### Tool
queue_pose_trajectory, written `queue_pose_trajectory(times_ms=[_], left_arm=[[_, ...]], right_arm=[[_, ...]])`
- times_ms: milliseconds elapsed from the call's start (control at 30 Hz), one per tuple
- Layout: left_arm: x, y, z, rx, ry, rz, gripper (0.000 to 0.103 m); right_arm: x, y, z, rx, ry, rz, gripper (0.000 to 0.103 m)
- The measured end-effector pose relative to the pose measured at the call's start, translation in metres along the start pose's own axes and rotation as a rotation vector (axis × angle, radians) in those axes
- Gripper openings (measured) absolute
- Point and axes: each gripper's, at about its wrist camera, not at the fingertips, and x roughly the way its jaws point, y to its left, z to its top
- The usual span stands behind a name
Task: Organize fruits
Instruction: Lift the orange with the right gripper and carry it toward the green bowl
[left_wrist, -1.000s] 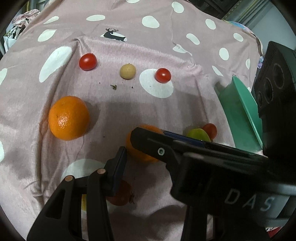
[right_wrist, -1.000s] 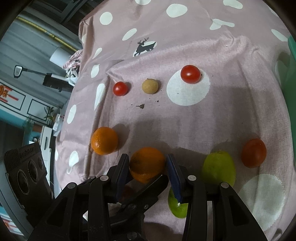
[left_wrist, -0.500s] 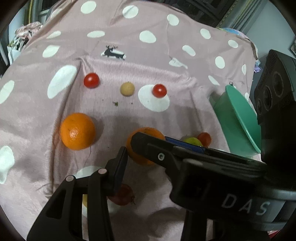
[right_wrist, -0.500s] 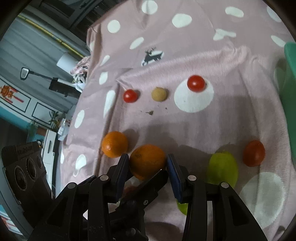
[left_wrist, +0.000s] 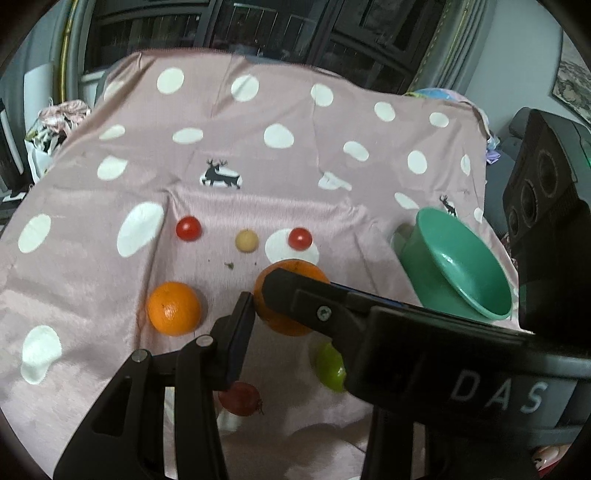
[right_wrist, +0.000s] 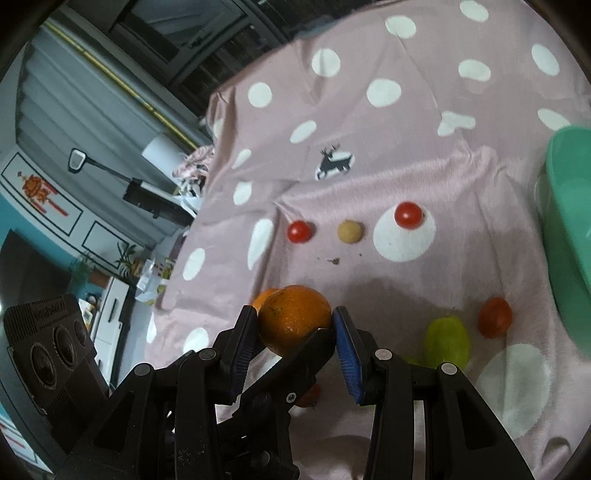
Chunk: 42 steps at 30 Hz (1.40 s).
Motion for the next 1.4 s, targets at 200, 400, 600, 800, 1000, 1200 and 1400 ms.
queue_pose_trajectory(times_ms=[200,400,600,800,1000,1200,1400], left_arm=[[-0.012,-0.003,0.002,0.024,-0.050,-0.003,0.043],[-0.026,-0.010,0.004,0.051,-0.103,0.009,0.043],[-0.034,-0.014,0.006,0.066,-0.127,0.009,0.043],[-0.043,-0.021,0.006,0.081,-0.150,0.005,0.043],[-0.048,-0.033,0.009,0.108,-0.178,0.006,0.043],[-0.049,-0.046,0.014,0.144,-0.188,0.006,0.043],[-0.043,-0.065,0.019,0.188,-0.197,0.001,0.043]], right_arm=[[-0.011,0.009,0.000,-0.025,-0.049,0.007,0.045],[-0.022,0.016,0.000,-0.034,-0.083,0.037,0.045],[-0.030,0.021,0.000,-0.046,-0.110,0.046,0.045],[-0.039,0.027,-0.002,-0.065,-0.132,0.040,0.045],[-0.051,0.026,-0.001,-0.071,-0.156,0.050,0.045],[-0.063,0.020,0.001,-0.064,-0.186,0.062,0.045],[-0.074,0.005,0.006,-0.034,-0.216,0.075,0.045]])
